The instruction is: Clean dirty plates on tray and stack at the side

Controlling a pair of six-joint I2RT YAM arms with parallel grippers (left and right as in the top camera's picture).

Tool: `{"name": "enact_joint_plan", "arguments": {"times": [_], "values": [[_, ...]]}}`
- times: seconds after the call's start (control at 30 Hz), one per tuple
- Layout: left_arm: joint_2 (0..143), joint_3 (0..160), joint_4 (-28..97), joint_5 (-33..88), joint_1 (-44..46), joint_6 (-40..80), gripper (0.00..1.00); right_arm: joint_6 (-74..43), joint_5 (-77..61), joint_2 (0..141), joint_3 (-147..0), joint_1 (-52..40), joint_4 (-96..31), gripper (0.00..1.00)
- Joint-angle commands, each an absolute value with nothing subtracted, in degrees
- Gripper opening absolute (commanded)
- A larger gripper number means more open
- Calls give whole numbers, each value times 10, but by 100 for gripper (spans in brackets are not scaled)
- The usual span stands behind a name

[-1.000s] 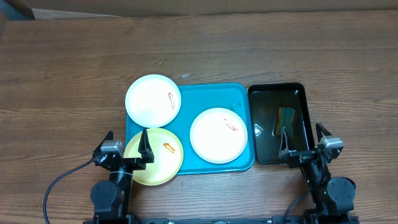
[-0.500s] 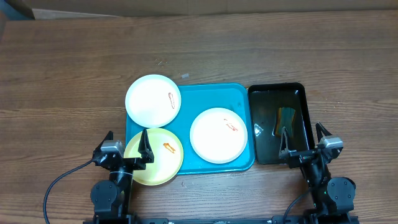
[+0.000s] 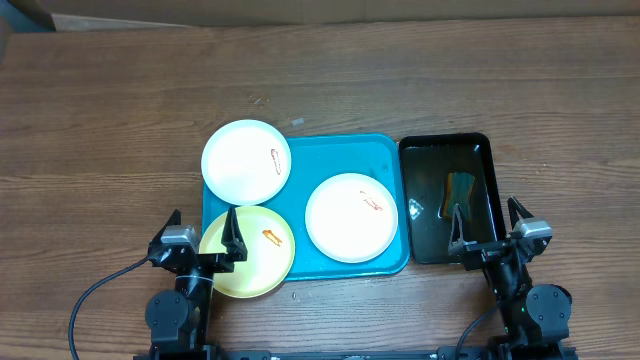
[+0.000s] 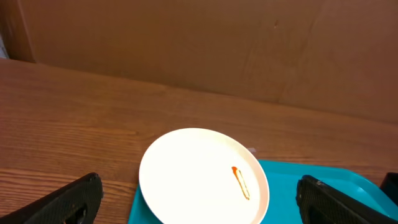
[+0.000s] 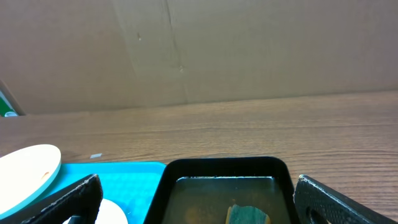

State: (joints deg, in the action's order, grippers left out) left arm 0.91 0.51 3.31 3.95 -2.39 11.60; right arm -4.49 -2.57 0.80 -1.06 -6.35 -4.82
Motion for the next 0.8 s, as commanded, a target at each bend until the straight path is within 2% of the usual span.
{"name": "enact_joint_plan", "arguments": {"times": [0.0,0.23,0.37,0.57,0.77], "values": [[7,13,41,76,-26,111,100,-46,-25,4,-5,-59,-46,100],[16,129,172,119,-26,87,100,-46,-25,4,-5,-59,-46,100],[76,249,258,126,-26,87,100,-46,-25,4,-5,-59,-46,100],[291,489,418,182,-26,83,100,-46,-25,4,-5,-59,-46,100],[575,821,702,206,-25,84,100,-46,-25,4,-5,-59,-46,100]]}}
